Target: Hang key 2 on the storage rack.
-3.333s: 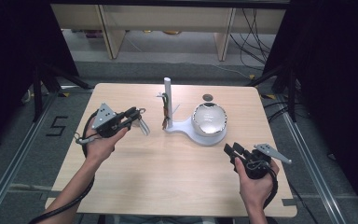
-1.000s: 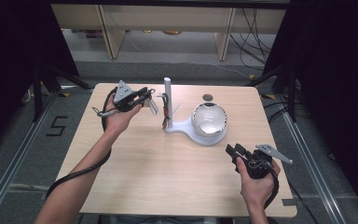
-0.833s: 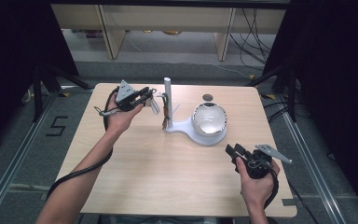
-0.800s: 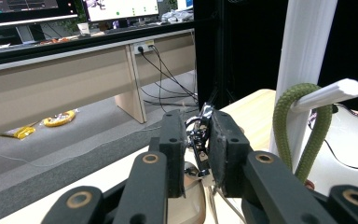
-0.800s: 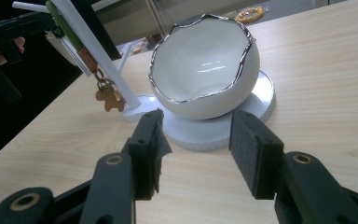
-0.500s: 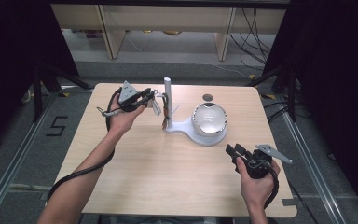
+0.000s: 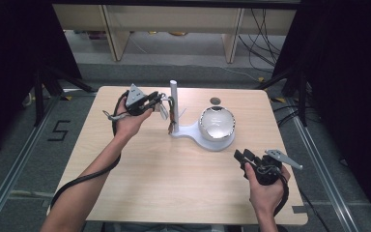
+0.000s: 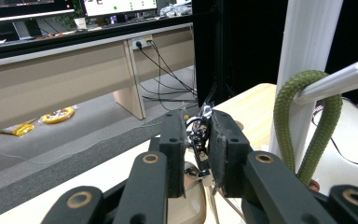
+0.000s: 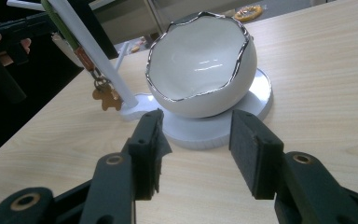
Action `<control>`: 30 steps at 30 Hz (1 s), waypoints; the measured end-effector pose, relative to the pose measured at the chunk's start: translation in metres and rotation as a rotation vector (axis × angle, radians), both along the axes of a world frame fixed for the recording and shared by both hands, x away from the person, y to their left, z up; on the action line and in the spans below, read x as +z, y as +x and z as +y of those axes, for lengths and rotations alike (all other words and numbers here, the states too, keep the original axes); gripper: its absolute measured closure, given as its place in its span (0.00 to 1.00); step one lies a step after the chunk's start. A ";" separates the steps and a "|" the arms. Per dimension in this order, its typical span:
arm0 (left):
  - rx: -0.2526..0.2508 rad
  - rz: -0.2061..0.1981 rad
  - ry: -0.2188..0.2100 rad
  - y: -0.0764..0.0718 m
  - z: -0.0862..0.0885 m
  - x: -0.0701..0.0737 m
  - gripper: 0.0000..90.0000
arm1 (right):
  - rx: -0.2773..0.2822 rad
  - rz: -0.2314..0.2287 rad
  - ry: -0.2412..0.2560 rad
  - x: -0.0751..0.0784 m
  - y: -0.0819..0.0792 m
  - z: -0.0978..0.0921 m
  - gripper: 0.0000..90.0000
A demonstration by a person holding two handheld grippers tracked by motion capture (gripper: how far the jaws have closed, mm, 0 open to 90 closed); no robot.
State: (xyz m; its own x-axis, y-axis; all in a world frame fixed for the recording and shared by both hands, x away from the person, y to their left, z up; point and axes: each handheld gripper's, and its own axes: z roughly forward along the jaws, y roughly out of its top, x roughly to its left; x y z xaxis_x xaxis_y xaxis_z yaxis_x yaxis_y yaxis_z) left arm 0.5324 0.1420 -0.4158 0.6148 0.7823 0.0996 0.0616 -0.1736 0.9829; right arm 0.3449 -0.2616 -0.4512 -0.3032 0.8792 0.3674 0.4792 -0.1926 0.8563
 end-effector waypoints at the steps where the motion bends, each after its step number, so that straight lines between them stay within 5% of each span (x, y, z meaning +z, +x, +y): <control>1: -0.001 0.000 -0.001 0.000 0.000 0.000 0.84 | 0.000 0.001 0.000 0.000 0.000 0.000 0.61; 11: -0.006 0.000 0.002 -0.001 -0.003 0.000 0.84 | -0.004 0.001 -0.002 0.000 0.000 -0.001 0.61; 12: -0.007 -0.002 0.004 -0.001 -0.003 0.000 0.84 | -0.013 0.023 0.028 0.000 -0.001 0.002 0.61; 28: -0.017 -0.003 0.018 0.000 -0.007 -0.002 0.84 | -0.011 0.008 -0.001 -0.003 0.001 0.000 0.61; 30: -0.022 -0.005 0.021 -0.001 -0.008 -0.002 0.84 | -0.016 0.034 0.017 -0.002 0.000 0.002 0.61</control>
